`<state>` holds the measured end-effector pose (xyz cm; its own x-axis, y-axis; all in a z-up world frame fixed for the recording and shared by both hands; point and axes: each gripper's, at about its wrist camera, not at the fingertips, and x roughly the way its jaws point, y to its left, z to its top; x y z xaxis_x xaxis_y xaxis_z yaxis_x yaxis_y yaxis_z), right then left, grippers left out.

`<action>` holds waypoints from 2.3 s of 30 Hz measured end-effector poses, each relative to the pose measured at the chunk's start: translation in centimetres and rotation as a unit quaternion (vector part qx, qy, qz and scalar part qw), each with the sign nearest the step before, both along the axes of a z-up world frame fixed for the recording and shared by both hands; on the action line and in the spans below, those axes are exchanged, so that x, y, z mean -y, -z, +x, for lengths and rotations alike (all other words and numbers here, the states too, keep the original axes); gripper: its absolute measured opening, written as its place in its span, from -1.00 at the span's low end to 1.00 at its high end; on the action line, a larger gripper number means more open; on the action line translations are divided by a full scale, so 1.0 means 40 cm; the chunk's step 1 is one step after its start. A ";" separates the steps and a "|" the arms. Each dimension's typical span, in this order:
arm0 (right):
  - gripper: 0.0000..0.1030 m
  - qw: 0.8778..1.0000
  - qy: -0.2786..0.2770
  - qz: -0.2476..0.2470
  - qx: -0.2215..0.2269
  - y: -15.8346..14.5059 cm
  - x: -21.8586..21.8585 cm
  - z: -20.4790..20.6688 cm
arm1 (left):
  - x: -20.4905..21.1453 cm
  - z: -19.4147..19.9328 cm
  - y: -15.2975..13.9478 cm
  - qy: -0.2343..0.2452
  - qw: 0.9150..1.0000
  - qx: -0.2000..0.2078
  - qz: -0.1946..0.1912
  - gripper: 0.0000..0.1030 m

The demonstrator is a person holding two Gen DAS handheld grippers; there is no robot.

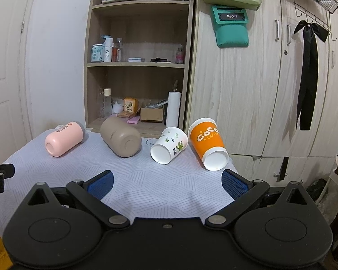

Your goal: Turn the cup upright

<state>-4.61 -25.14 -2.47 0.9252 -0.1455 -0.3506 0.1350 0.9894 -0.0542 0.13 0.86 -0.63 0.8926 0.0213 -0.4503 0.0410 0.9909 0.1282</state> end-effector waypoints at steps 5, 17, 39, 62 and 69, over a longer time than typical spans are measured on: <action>1.00 1.000 -0.001 0.002 -0.008 0.014 0.005 0.021 | 0.004 0.015 0.004 -0.004 1.000 -0.007 -0.001 1.00; 1.00 0.998 -0.046 0.035 -0.032 0.040 0.037 0.101 | 0.049 0.107 -0.006 0.029 0.999 -0.036 -0.015 1.00; 1.00 0.964 -0.250 0.014 -0.090 -0.008 0.003 0.434 | 0.129 0.458 0.001 0.076 0.977 -0.120 -0.160 0.94; 0.58 0.954 -0.261 -0.075 -0.129 0.074 -0.053 0.659 | 0.101 0.564 0.087 0.070 0.950 -0.169 -0.251 0.94; 0.58 0.958 -0.241 -0.037 -0.148 0.065 -0.049 0.643 | 0.098 0.560 0.096 0.085 0.942 -0.179 -0.270 0.94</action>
<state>21.13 -23.18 -5.06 0.7524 0.2393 -0.6137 -0.3694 0.9246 -0.0924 22.53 -3.06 -4.46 0.6509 -0.4270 -0.6277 0.1506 0.8830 -0.4446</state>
